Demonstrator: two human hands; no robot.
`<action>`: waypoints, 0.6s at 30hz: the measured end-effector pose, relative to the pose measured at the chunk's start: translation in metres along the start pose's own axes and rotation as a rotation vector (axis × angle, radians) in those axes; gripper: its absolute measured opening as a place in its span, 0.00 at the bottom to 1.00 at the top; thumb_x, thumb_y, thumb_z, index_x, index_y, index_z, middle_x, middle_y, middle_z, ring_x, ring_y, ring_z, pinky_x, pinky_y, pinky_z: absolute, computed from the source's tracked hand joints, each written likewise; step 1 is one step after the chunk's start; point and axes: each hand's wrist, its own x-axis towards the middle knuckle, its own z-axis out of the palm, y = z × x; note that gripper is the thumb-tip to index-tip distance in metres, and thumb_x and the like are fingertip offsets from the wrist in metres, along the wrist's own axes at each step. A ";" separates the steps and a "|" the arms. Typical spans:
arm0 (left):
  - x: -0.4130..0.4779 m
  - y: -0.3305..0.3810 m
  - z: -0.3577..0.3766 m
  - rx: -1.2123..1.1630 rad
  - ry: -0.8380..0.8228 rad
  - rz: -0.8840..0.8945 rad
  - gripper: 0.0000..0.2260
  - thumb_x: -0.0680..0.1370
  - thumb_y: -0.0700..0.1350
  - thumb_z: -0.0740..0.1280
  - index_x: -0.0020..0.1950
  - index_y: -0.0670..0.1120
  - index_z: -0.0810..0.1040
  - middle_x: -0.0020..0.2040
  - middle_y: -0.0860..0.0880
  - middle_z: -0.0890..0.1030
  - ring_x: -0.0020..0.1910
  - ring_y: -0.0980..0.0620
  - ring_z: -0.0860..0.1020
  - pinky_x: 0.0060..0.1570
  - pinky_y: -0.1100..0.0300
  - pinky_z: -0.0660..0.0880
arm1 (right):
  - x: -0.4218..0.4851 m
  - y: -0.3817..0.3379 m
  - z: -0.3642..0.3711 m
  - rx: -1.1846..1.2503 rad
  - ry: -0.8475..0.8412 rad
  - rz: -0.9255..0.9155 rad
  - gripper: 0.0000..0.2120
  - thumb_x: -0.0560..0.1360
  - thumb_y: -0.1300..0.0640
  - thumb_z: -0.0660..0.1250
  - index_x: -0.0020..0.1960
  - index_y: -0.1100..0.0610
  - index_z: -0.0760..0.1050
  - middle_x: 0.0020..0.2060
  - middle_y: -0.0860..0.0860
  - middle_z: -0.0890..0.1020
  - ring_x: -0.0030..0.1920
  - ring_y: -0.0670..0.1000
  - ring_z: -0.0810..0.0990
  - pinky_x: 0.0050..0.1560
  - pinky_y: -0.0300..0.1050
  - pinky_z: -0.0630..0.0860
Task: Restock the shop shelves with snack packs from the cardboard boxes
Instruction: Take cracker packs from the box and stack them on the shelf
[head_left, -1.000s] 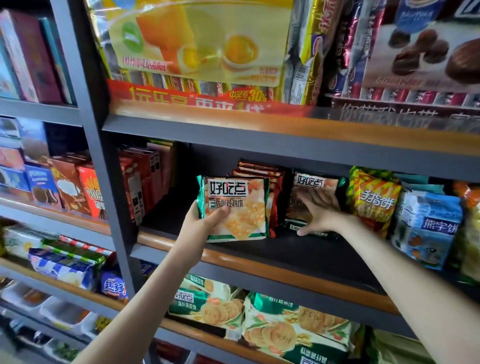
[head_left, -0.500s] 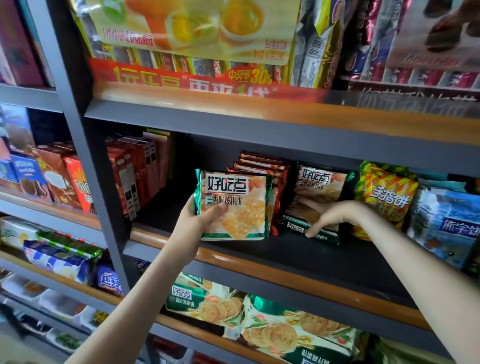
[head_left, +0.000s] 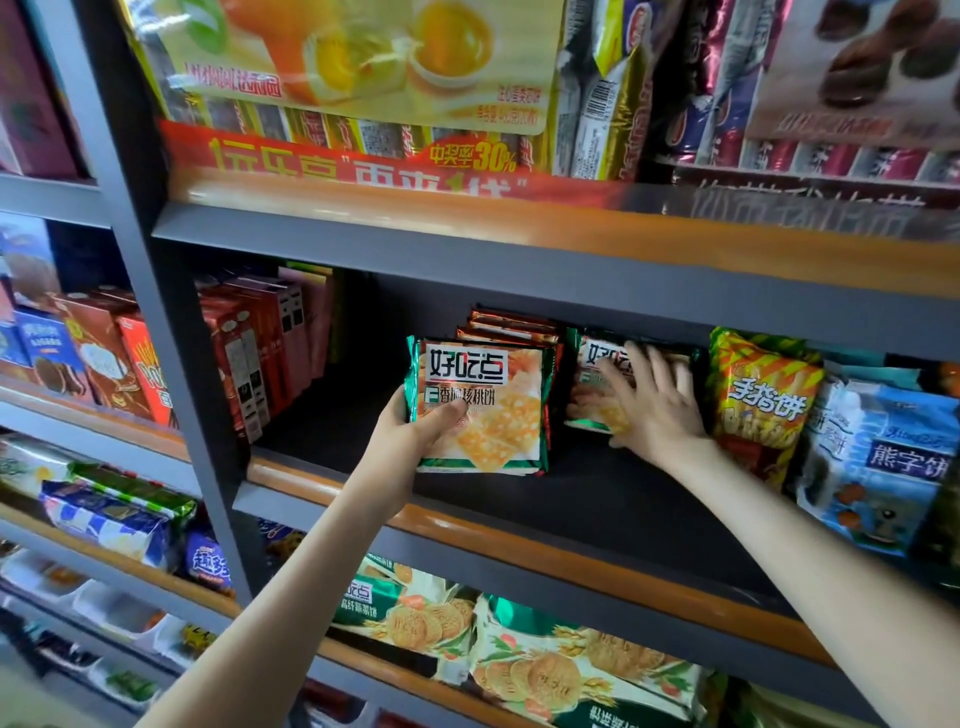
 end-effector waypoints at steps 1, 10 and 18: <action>0.000 0.000 0.001 0.012 0.006 0.002 0.18 0.74 0.40 0.71 0.63 0.43 0.73 0.53 0.46 0.84 0.50 0.46 0.84 0.52 0.51 0.79 | 0.003 0.001 0.000 -0.013 -0.022 0.023 0.44 0.76 0.58 0.68 0.78 0.50 0.39 0.77 0.56 0.42 0.77 0.59 0.44 0.74 0.58 0.46; -0.012 0.007 0.011 0.121 -0.006 0.039 0.18 0.74 0.40 0.72 0.62 0.45 0.73 0.53 0.47 0.84 0.49 0.47 0.84 0.52 0.50 0.79 | -0.003 -0.007 -0.022 0.852 0.368 -0.054 0.36 0.72 0.50 0.73 0.75 0.54 0.59 0.74 0.56 0.59 0.73 0.54 0.57 0.71 0.58 0.54; -0.016 0.003 0.068 0.179 -0.177 0.031 0.21 0.72 0.42 0.75 0.62 0.47 0.73 0.52 0.47 0.84 0.50 0.47 0.83 0.56 0.49 0.78 | -0.072 -0.017 -0.062 0.328 0.117 -0.397 0.62 0.60 0.29 0.72 0.72 0.37 0.26 0.71 0.50 0.22 0.73 0.53 0.27 0.70 0.57 0.29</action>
